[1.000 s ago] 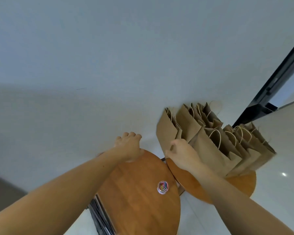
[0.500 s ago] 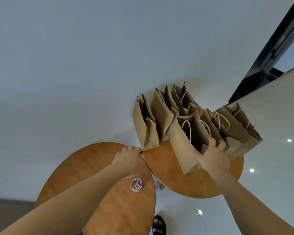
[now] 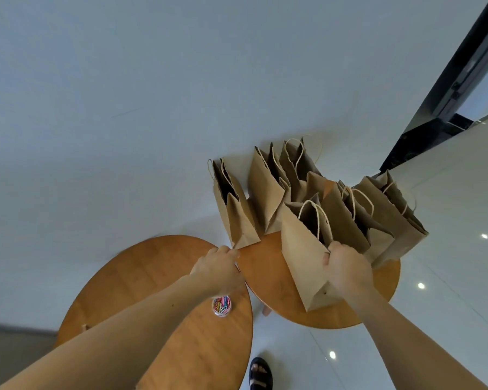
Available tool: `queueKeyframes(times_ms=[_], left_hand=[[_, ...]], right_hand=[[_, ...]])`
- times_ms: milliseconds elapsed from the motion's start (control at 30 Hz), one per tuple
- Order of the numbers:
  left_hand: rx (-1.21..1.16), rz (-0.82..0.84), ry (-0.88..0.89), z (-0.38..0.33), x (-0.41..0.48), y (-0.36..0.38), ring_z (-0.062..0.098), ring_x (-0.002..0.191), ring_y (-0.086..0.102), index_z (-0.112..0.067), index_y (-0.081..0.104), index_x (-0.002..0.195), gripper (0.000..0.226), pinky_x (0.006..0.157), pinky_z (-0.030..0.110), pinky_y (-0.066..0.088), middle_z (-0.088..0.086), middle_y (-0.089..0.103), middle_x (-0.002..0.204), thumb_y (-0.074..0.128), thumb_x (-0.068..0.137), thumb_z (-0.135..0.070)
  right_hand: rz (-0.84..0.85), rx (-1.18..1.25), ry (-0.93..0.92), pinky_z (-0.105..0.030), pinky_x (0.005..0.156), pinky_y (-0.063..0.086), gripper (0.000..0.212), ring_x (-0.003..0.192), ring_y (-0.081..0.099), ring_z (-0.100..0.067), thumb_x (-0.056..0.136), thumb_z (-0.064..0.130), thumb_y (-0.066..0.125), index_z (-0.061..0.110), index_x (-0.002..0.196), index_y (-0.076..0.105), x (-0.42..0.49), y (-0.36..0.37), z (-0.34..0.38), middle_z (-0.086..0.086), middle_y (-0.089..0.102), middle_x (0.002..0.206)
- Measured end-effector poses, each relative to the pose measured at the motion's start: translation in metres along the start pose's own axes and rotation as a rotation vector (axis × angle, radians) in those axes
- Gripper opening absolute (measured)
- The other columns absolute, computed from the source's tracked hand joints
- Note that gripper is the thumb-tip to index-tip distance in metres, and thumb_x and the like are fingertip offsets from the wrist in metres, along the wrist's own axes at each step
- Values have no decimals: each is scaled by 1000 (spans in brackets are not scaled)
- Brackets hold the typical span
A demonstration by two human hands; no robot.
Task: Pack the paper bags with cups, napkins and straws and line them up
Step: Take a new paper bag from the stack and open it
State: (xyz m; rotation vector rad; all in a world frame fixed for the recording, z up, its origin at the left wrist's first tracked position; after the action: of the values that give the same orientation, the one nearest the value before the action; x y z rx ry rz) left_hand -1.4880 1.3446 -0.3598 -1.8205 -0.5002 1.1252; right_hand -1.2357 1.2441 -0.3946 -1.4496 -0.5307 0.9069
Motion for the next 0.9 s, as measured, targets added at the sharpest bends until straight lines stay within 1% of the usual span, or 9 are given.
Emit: queueKeyframes(times_ms=[167, 233, 300, 433, 533, 633, 733, 800, 900], left_hand=[[-31, -24, 25, 18, -35, 4, 25, 135, 39, -22, 40, 147, 57, 109, 40, 39, 3, 43, 148, 51, 95, -43], [-68, -30, 29, 30, -56, 8, 26, 132, 41, -22, 43, 145, 54, 106, 40, 40, 4, 45, 144, 50, 95, -43], [-105, -43, 17, 47, -77, 14, 27, 129, 43, -21, 45, 143, 53, 104, 40, 41, 5, 47, 140, 51, 95, -43], [-157, -88, -46, 98, -112, 26, 26, 128, 44, -17, 44, 142, 52, 102, 38, 42, 5, 47, 140, 52, 96, -40], [-212, -115, -106, 138, -135, 32, 27, 129, 44, -17, 43, 143, 58, 102, 39, 42, 6, 46, 142, 54, 95, -46], [-277, -154, -180, 178, -151, 40, 28, 127, 48, -18, 42, 144, 61, 102, 41, 44, 7, 47, 142, 55, 94, -50], [-380, -166, -250, 211, -158, 57, 24, 124, 52, -21, 41, 146, 63, 98, 36, 47, 4, 49, 142, 54, 93, -53], [-488, -173, -311, 228, -159, 70, 21, 119, 56, -22, 42, 145, 63, 89, 29, 48, 2, 52, 141, 51, 92, -55], [-642, -150, -397, 243, -158, 94, 19, 115, 58, -18, 40, 146, 68, 85, 26, 47, 4, 53, 141, 48, 91, -56]], right_hand=[[-14, -43, -62, -27, 78, 52, 14, 79, 51, -10, 101, 35, 47, 25, 109, 51, -47, -21, 30, 8, 51, 92], [-37, -11, -105, -32, 69, 49, 10, 74, 50, -14, 99, 29, 45, 20, 98, 50, -71, -30, 52, 4, 52, 85], [-74, 14, -169, -28, 63, 41, 11, 69, 48, -16, 98, 26, 45, 17, 92, 49, -96, -37, 81, 4, 48, 77], [-185, -46, -314, -15, 53, 28, 17, 63, 47, -8, 100, 33, 49, 19, 101, 59, -139, -48, 145, 8, 53, 80], [-216, 8, -410, -17, 54, 38, 18, 64, 55, -10, 100, 31, 50, 17, 100, 62, -164, -46, 199, 4, 63, 81], [-207, 44, -487, -24, 53, 47, 16, 63, 59, -15, 100, 25, 50, 15, 93, 60, -181, -31, 251, 1, 62, 77], [-189, 66, -535, -21, 51, 33, 16, 60, 51, -14, 100, 24, 50, 13, 92, 59, -191, -8, 291, 1, 59, 76], [-164, 65, -578, -19, 54, 35, 19, 64, 56, -13, 101, 25, 48, 14, 96, 61, -194, 11, 313, 0, 64, 83], [-57, 98, -649, -15, 61, 40, 25, 79, 66, -12, 103, 32, 44, 15, 103, 62, -200, 47, 332, 0, 67, 94]])
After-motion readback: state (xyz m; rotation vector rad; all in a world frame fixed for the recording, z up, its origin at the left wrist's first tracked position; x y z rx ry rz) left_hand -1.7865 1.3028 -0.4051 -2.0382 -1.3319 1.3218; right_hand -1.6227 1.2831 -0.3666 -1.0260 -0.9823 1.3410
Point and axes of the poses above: each hand's wrist, its own x-axis towards the middle knuckle, its own y-axis out of the palm, z = x × y, the point moved 6 cm from there along x, towards the middle knuckle
